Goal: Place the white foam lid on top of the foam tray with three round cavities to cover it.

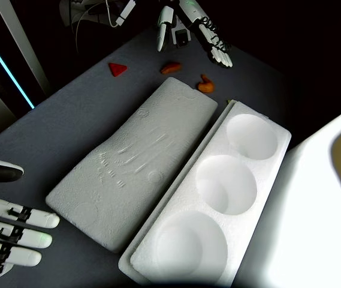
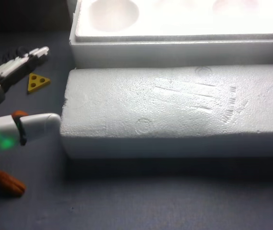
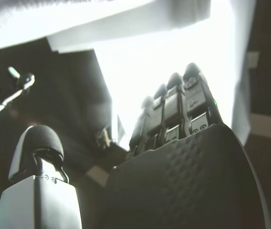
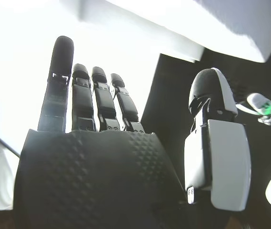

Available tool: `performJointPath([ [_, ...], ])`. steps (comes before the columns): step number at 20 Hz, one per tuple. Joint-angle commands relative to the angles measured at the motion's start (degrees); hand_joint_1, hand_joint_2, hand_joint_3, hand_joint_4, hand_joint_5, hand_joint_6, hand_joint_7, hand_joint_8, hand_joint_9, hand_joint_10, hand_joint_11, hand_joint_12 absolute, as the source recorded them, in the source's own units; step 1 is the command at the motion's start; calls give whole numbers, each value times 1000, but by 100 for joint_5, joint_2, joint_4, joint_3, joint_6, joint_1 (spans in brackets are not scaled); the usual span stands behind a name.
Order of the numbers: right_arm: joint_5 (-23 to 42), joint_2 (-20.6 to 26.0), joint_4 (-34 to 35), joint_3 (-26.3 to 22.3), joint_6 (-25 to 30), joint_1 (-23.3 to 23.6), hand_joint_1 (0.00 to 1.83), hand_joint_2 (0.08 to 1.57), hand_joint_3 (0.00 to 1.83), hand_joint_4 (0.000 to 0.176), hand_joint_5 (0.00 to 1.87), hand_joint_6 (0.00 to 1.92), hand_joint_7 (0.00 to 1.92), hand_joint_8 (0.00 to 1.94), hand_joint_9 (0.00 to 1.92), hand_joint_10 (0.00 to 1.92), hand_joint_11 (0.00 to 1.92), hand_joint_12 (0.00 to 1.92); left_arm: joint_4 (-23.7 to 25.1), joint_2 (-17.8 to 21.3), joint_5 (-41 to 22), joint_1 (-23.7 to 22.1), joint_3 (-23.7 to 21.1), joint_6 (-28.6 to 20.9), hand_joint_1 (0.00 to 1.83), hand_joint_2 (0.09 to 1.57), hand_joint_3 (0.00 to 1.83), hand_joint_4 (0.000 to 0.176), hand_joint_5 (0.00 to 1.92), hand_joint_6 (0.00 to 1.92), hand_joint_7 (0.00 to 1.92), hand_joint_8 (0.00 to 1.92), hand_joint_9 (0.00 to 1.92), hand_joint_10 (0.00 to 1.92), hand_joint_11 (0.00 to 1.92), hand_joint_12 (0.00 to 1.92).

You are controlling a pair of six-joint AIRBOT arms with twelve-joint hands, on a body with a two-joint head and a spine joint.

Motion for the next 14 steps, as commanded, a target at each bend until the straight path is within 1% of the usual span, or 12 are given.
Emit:
performJointPath([
  [1, 808, 8, 81, 12, 73, -16, 489, 1151, 0, 0, 0, 0, 0, 0, 0, 0, 0, 1333, -170, -2, -789, 72, -20, -13, 385, 1023, 0, 0, 0, 0, 0, 0, 0, 0, 0, 0],
  [3, 788, -64, 170, 32, 76, -65, 457, 1125, 0, 0, 0, 0, 0, 0, 0, 0, 0, 1090, -368, -65, -841, 251, -24, -18, 384, 998, 0, 0, 0, 0, 0, 0, 0, 0, 0, 0],
  [5, 681, -152, 219, 91, 76, -67, 456, 1118, 0, 0, 0, 0, 0, 0, 0, 0, 0, 757, -509, -114, -870, 427, -12, -41, 379, 986, 0, 0, 0, 0, 0, 0, 0, 0, 0, 0],
  [7, 535, -259, 260, 177, 98, -63, 447, 1111, 0, 0, 0, 0, 0, 0, 0, 0, 0, 684, -525, -166, -705, 450, 37, -62, 397, 986, 0, 0, 0, 0, 0, 0, 0, 0, 0, 0],
  [8, 484, -291, 276, 202, 98, -63, 453, 1114, 0, 0, 0, 0, 0, 0, 0, 0, 0, 573, -511, -184, -638, 447, 58, -62, 406, 981, 0, 0, 0, 0, 0, 0, 0, 0, 0, 0],
  [10, 314, -410, 289, 297, 114, -35, 500, 1112, 0, 0, 0, 0, 0, 0, 0, 0, 0, 540, -493, -207, -501, 443, 83, -63, 414, 984, 0, 0, 0, 0, 0, 0, 0, 0, 0, 0],
  [13, 25, -561, 288, 430, 113, 98, 521, 1106, 1, 0, 0, 0, 0, 0, 0, 0, 0, 216, -475, -259, -369, 442, 98, -61, 391, 976, 0, 0, 0, 0, 0, 0, 0, 0, 0, 0],
  [14, -32, -588, 288, 454, 113, 120, 533, 1109, 2, 0, 0, 0, 0, 0, 0, 0, 0, 196, -462, -270, -340, 440, 98, -61, 392, 969, 0, 0, 0, 0, 0, 0, 0, 0, 0, 0],
])
